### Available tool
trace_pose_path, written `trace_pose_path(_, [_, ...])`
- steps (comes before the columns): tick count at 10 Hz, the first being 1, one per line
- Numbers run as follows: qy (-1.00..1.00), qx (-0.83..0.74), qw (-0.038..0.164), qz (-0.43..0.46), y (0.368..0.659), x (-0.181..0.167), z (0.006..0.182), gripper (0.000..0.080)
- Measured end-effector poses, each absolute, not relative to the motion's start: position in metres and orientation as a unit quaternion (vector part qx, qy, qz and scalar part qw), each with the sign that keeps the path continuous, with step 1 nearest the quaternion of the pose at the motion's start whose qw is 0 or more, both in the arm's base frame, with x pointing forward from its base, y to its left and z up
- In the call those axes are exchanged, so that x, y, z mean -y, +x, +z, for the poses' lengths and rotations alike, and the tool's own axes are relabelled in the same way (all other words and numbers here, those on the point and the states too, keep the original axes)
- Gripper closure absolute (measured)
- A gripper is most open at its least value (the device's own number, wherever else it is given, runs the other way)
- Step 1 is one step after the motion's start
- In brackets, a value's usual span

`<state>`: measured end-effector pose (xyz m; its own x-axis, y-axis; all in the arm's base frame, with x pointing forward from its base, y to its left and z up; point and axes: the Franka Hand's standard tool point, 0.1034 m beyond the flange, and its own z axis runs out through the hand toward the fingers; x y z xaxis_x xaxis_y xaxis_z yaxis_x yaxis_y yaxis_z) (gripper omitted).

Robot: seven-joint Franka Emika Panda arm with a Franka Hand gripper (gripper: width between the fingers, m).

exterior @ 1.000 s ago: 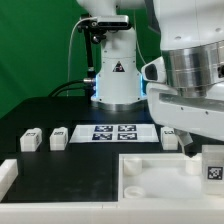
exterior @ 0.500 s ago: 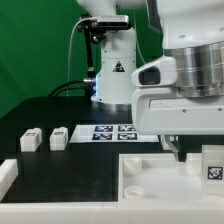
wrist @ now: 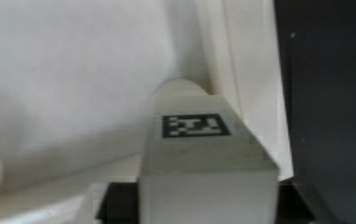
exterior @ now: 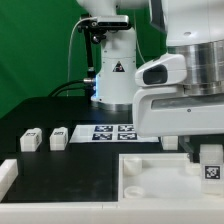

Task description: Assemble one leg

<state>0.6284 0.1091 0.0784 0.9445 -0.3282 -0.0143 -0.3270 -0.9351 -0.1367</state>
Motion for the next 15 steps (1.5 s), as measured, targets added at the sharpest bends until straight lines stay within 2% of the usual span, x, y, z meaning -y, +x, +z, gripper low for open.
trace_pose_path(3, [-0.952, -0.297, 0.068, 0.005, 0.629, -0.108, 0.078, 0.0507])
trace_pose_path(6, [-0.783, -0.614, 0.083, 0.050, 0.627, -0.104, 0.078, 0.0507])
trace_pose_path(9, [-0.681, -0.726, 0.071, 0.067, 0.627, -0.110, 0.079, 0.0506])
trace_pose_path(10, [-0.682, -0.725, 0.071, 0.067, 0.626, -0.110, 0.078, 0.0435])
trace_pose_path(11, [-0.691, -0.716, 0.071, 0.067, 0.626, -0.110, 0.078, 0.0435])
trace_pose_path(12, [-0.710, -0.698, 0.071, 0.063, 0.626, -0.110, 0.078, 0.0233])
trace_pose_path(13, [-0.786, -0.612, 0.069, 0.052, 0.624, -0.111, 0.077, 0.0233])
trace_pose_path(14, [-0.849, -0.522, 0.068, 0.048, 0.624, -0.112, 0.077, 0.0168])
trace_pose_path(15, [-0.884, -0.461, 0.071, 0.046, 0.625, -0.114, 0.078, 0.0168])
